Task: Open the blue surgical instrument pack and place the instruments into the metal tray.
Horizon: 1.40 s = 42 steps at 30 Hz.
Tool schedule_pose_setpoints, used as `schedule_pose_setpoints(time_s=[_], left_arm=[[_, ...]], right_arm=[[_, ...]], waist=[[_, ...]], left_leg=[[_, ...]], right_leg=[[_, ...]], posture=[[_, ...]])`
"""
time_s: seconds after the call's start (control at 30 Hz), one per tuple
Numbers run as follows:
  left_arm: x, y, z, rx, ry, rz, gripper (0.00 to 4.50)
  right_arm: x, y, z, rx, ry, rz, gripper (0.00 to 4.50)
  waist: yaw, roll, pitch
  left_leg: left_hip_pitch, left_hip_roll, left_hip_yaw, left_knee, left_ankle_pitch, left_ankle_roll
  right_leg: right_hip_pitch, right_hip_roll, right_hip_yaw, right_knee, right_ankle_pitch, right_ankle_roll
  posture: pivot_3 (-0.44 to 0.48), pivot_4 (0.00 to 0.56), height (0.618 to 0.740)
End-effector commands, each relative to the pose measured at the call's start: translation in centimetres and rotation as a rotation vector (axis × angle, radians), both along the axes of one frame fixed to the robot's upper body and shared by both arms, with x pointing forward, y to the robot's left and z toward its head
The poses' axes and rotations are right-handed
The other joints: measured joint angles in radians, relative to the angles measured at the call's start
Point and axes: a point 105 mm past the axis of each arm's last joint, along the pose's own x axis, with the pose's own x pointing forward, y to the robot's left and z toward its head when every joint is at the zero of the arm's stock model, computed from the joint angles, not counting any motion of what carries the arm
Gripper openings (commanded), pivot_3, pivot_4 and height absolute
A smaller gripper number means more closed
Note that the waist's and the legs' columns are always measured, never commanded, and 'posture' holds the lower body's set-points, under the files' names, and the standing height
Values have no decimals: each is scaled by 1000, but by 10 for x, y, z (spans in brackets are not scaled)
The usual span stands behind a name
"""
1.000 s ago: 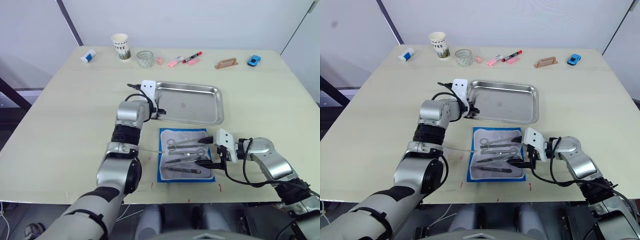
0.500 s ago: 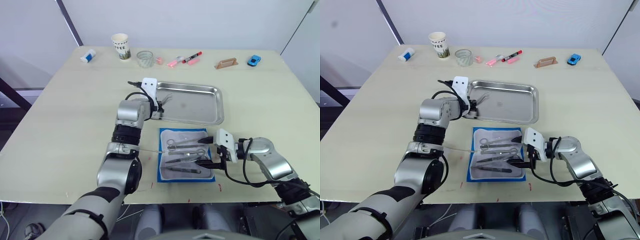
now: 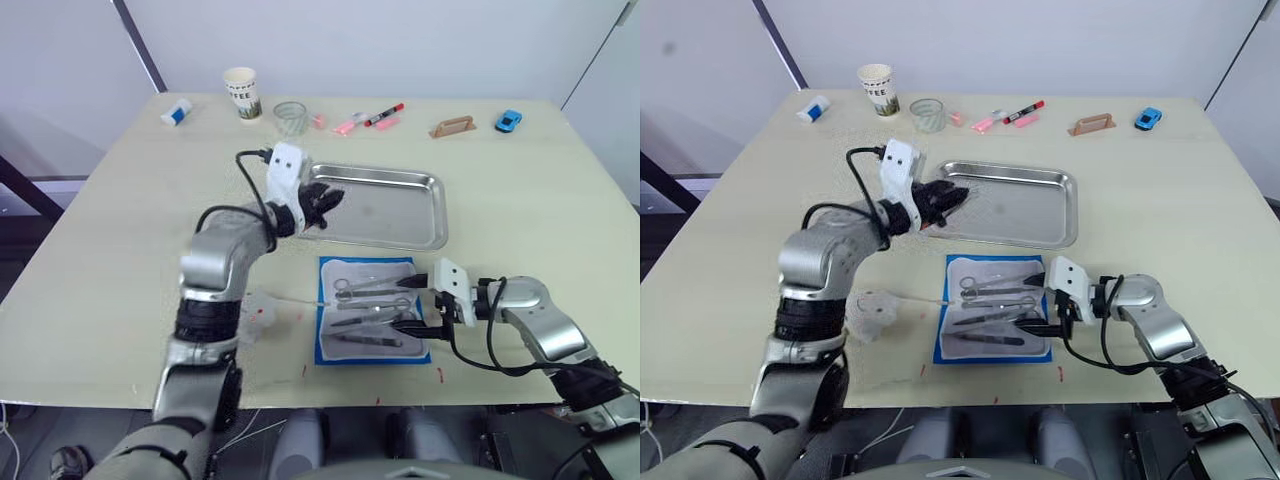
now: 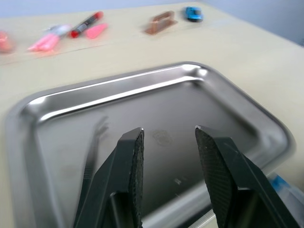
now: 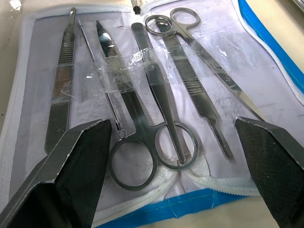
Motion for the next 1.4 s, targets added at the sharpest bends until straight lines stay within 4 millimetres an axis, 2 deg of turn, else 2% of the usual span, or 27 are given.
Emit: schedule_pose_setpoints(time_s=[0.03,0.23,0.33,0.37,0.4,0.43,0.5,0.73,1.0,1.03,1.07,1.13,1.4], left_arm=[[-30,-3,20,-14,-134,-214,1810],[-58,22,-3,52,-66,-403,1810],[-69,38,-9,65,-19,-444,2480],[-72,44,-11,74,-2,-450,3228],[-74,49,-13,82,12,-455,3228],[-77,54,-18,104,30,-455,3836],[-81,58,-25,148,53,-449,4387],[-81,36,-43,288,35,-412,4387],[-61,15,-54,332,70,-401,4387],[-59,12,-56,336,72,-404,3867],[-57,10,-58,340,73,-411,3705],[-55,4,-62,355,64,-427,2891],[-49,-14,-73,394,56,-486,2891]], right_arm=[[-10,-11,-29,-73,121,-28,4500],[-11,-10,-29,-69,121,-33,4500],[-12,-10,-30,-68,122,-35,4500],[-13,-11,-30,-68,123,-37,4500],[-13,-11,-30,-68,123,-38,4500],[-13,-11,-30,-67,123,-39,4500],[-14,-12,-30,-68,123,-41,4500],[-15,-12,-29,-69,122,-47,4500],[-13,-10,-29,-67,121,-50,4500],[-13,-10,-29,-66,120,-50,4500],[-13,-9,-29,-66,119,-49,4500],[-13,-9,-29,-64,118,-51,4500],[-11,-7,-29,-60,110,-63,4500]], waist=[[-2,0,0],[-1,1,0],[-2,1,0],[-1,1,0],[-1,1,0],[-2,1,0],[0,1,1],[1,1,0],[0,1,1],[-1,1,1],[-1,1,1],[-1,1,1],[-1,1,1]], left_leg=[[0,0,0,0,-1,1],[0,0,0,-1,-2,4],[0,0,0,0,-3,5],[1,0,0,-1,-3,5],[0,0,0,-1,-3,5],[0,0,0,-1,-3,5],[0,0,0,-1,-3,5],[0,0,0,-1,-3,5],[0,0,0,0,-3,5],[0,0,0,-1,-3,5],[0,0,0,-1,-3,5],[0,0,0,-1,-3,5],[0,0,0,0,-3,5]], right_leg=[[0,0,0,0,0,0],[0,0,0,0,0,0],[0,0,0,0,0,0],[0,1,0,0,0,0],[0,1,0,0,0,0],[0,1,0,0,-1,0],[-1,1,0,0,-1,0],[0,0,0,-1,-1,0],[0,1,1,-1,-1,0],[0,1,1,-1,-1,0],[-1,1,1,-1,-1,0],[-1,1,1,0,-1,0],[0,2,1,0,-1,0]], posture=[[0,150,740],[0,150,740],[0,150,740],[0,150,740],[0,150,740],[0,150,740],[0,150,740],[0,150,740],[0,150,740],[0,150,740],[0,150,740],[0,150,740],[0,150,740]])
